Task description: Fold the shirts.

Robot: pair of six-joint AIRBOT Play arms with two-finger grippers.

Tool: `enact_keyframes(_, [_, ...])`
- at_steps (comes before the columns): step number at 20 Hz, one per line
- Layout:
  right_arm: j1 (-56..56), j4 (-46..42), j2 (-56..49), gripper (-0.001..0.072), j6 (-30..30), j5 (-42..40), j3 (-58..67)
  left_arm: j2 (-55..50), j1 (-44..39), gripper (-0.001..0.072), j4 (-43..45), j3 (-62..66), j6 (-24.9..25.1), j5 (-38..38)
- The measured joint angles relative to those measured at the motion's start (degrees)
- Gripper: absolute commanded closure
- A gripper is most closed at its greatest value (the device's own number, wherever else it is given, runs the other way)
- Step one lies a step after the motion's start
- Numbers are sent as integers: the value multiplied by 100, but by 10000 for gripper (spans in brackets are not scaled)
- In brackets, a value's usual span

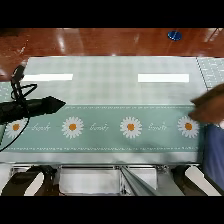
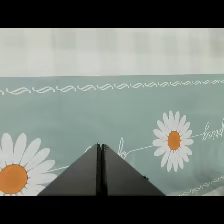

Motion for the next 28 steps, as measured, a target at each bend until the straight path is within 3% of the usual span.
enact_keyframes(8, [-1770, -2133, 1727, 685, -249, 205, -2170, 0, 0, 689, -2, 0, 22, 166])
enact_keyframes(9, [-1838, -2509, 1952, 599, -221, 203, -2540, 0, 0, 689, -2, 0, 22, 188])
enact_keyframes(11, [-1917, -3147, 2295, 349, -114, 201, -3182, 0, 0, 689, -2, 0, 24, 236])
enact_keyframes(12, [-1939, -3407, 2415, 299, -68, 199, -3475, 0, 0, 689, -2, 0, 24, 269])
enact_keyframes(16, [-1985, -3915, 2481, 306, 15, 319, -4092, -57, 0, 689, -2, 0, 24, 354])
enact_keyframes(17, [-1976, -3921, 2420, 336, 35, 474, -4124, -90, 0, 689, -2, 7, 24, 402])
enact_keyframes(19, [-1845, -3786, 2181, 558, 42, 533, -3987, -157, 13, 689, 0, 94, 26, 485])
enact_keyframes(21, [-1565, -3397, 1788, 687, 55, 518, -3574, -262, 35, 689, 0, 323, 131, 577])
enact_keyframes(25, [-173, -1705, 787, 688, -118, -173, -2282, -863, 50, 690, 2, 1502, 315, 603])
enact_keyframes(28, [1674, -1064, 142, 688, -249, -1150, -1534, -1676, -271, 690, 2, 2865, 374, -125])
